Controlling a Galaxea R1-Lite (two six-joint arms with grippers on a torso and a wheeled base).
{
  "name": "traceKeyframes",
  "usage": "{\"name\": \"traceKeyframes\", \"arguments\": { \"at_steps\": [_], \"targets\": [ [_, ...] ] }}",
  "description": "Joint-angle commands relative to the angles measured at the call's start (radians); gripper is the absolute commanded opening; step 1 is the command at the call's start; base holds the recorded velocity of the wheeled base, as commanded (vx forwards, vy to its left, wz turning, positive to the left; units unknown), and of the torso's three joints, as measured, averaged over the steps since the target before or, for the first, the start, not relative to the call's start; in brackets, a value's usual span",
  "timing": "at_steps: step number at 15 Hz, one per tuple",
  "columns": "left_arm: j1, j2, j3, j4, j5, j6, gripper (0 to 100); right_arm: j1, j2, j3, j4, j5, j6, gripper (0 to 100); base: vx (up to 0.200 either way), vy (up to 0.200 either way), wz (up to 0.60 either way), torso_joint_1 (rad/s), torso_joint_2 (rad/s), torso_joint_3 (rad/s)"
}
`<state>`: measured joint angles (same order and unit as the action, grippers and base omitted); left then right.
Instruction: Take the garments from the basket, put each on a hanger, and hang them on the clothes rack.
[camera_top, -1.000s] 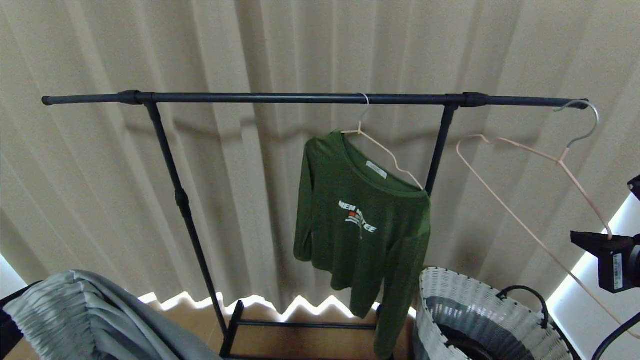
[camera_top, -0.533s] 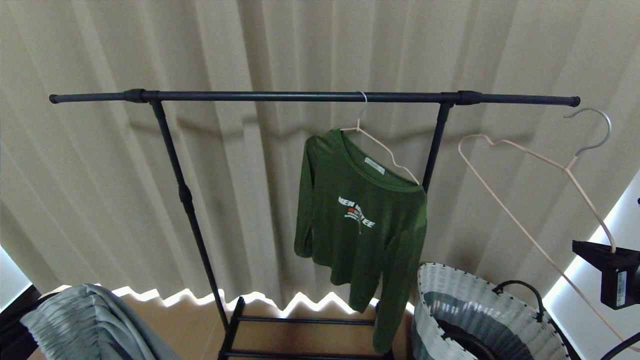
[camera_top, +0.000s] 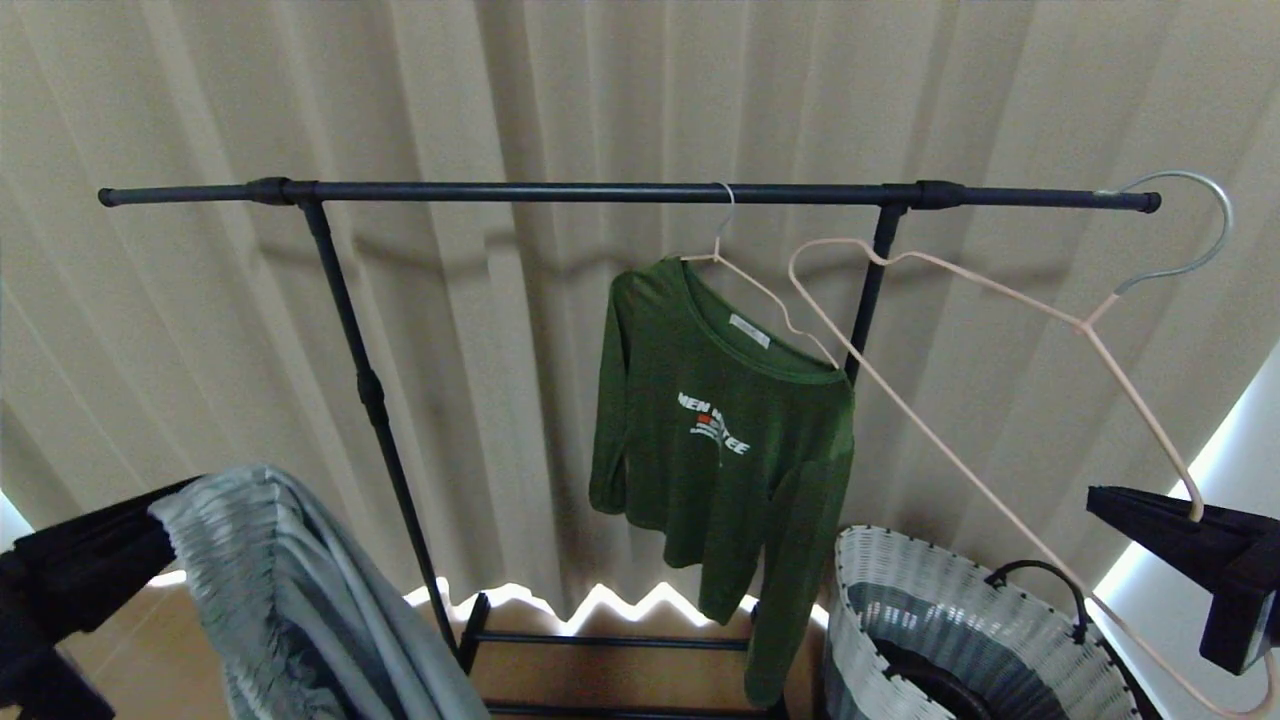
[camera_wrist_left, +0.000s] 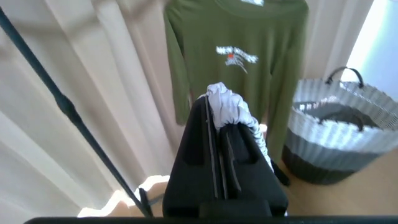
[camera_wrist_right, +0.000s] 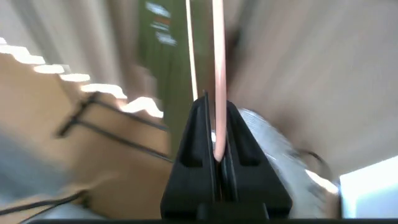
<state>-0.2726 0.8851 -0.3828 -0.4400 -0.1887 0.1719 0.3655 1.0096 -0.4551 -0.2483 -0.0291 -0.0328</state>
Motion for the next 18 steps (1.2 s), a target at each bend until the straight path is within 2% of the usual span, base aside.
{"name": "traceKeyframes", "arguments": {
  "at_steps": [1,2,4,5,7,9,12,13,18],
  "targets": [
    [-0.039,0.198,-0.133,0.001,0.086,0.000,0,0.130,0.023,-0.005,-0.006,0.000,0.079,0,0.000,0.000,0.00,0.000,0.00,0.000],
    [-0.091,0.273,-0.191,0.000,0.184,-0.002,0,0.162,0.043,-0.008,-0.006,0.018,0.119,0,0.000,0.000,0.00,0.000,0.00,0.000],
    [-0.139,0.345,-0.251,0.001,0.268,-0.003,0,0.165,0.061,-0.004,-0.006,0.081,0.126,0,0.000,0.000,0.00,0.000,0.00,0.000],
    [-0.171,0.434,-0.329,0.010,0.351,-0.003,0,0.165,0.083,0.000,-0.006,0.156,0.128,0,0.000,0.000,0.00,0.000,0.00,0.000],
    [-0.198,0.531,-0.432,0.070,0.456,-0.005,0,0.170,0.107,-0.002,-0.006,0.198,0.128,0,0.000,0.000,0.00,0.000,0.00,0.000],
    [-0.198,0.603,-0.521,0.096,0.491,-0.006,0,0.179,0.150,-0.007,-0.006,0.236,0.128,0,0.000,0.000,0.00,0.000,0.00,0.000],
    [-0.192,0.672,-0.611,0.126,0.520,-0.011,0,0.254,0.185,-0.010,-0.006,0.253,0.128,0,0.000,0.000,0.00,0.000,0.00,0.000],
    [-0.189,0.701,-0.640,0.126,0.525,-0.022,0,0.303,0.192,-0.011,-0.008,0.253,0.128,0,0.000,0.000,0.00,0.000,0.00,0.000],
    [-0.197,0.732,-0.650,0.121,0.598,-0.069,0,0.369,0.222,-0.022,-0.009,0.252,0.129,0,0.000,0.000,0.00,0.000,0.00,0.000]
  ]
}}
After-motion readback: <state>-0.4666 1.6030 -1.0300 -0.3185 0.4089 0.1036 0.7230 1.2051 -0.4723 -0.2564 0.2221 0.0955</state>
